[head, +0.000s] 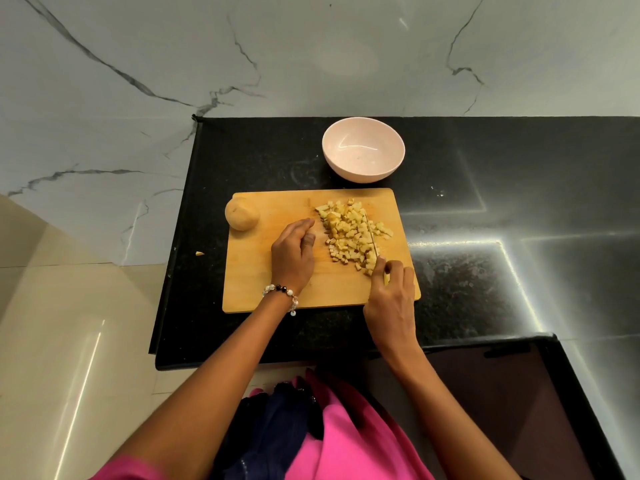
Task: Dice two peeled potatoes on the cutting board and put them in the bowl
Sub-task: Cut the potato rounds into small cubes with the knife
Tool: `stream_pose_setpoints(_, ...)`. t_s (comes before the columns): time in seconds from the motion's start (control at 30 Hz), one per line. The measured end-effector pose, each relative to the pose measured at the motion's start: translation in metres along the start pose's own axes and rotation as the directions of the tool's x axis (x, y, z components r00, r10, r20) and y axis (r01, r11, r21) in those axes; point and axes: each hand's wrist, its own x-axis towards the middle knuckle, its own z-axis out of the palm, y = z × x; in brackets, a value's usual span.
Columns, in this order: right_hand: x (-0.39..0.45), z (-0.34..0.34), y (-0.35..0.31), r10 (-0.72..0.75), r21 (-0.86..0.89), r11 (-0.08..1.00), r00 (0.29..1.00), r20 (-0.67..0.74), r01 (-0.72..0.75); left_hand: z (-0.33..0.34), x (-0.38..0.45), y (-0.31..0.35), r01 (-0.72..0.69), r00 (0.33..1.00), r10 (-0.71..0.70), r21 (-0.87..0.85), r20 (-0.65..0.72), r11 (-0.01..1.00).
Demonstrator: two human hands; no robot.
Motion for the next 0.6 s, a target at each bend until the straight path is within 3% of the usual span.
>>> stream_pose_setpoints(0.13, 0.009, -0.003, 0.014, 0.101, 0.066, 0.993, 0.995, -0.019, -0.099, 0.002, 0.002, 0.004, -0.004, 1.000, 0.004, -0.011, -0.004, 1.000)
stream_pose_setpoints(0.27, 0.017, 0.001, 0.030, 0.179, 0.086, 0.979, 0.982, 0.056, -0.184, 0.004, 0.003, 0.007, -0.007, 1.000, 0.007, -0.023, -0.002, 1.000)
stream_pose_setpoints(0.6, 0.030, 0.013, 0.008, 0.032, 0.142, 0.989, 0.994, 0.104, -0.047, 0.007, 0.008, 0.010, 0.052, 0.998, -0.054, -0.069, -0.015, 0.996)
